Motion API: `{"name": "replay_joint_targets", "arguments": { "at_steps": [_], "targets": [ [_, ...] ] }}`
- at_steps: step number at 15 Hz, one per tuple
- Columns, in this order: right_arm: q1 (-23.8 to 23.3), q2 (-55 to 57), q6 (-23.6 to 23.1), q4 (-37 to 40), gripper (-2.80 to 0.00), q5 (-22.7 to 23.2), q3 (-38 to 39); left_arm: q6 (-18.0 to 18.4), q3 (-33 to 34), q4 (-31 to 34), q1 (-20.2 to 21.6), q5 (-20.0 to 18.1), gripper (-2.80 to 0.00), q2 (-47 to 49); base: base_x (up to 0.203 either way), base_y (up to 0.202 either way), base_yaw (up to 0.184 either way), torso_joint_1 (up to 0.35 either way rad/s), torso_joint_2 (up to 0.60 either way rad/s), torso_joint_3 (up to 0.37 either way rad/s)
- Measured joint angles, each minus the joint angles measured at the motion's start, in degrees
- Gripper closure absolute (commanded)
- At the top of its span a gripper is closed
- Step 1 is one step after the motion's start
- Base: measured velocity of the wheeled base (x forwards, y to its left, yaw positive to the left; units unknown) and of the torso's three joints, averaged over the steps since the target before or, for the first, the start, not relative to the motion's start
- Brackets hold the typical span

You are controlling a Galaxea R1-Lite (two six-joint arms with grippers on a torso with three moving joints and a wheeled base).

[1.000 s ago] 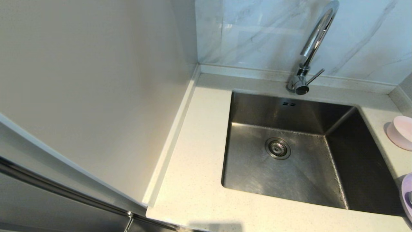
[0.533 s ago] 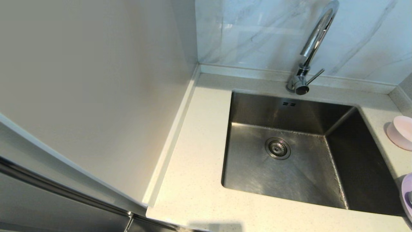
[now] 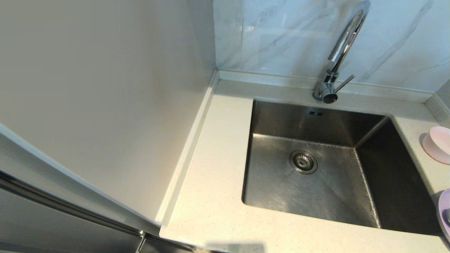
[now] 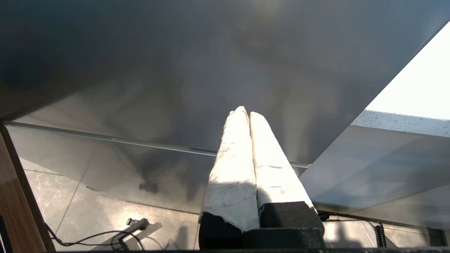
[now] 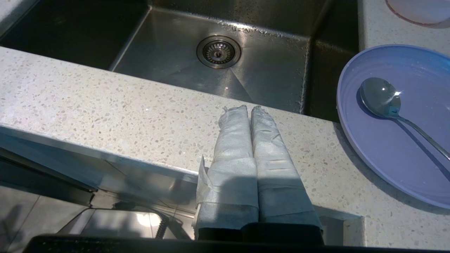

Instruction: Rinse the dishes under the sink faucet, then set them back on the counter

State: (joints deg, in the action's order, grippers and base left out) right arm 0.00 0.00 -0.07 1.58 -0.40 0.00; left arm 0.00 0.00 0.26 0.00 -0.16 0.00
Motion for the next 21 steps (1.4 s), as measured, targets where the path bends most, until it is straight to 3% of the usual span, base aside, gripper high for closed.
{"name": "replay_joint_targets", "arguments": {
  "at_steps": [21],
  "targets": [
    [0.00,0.00,0.02,0.00,0.00,0.00,0.00,0.00,0.00,-0.02,0.00,-0.05,0.00,0.00,0.000,0.000,0.000,0.000,0.00,0.000]
  ]
}}
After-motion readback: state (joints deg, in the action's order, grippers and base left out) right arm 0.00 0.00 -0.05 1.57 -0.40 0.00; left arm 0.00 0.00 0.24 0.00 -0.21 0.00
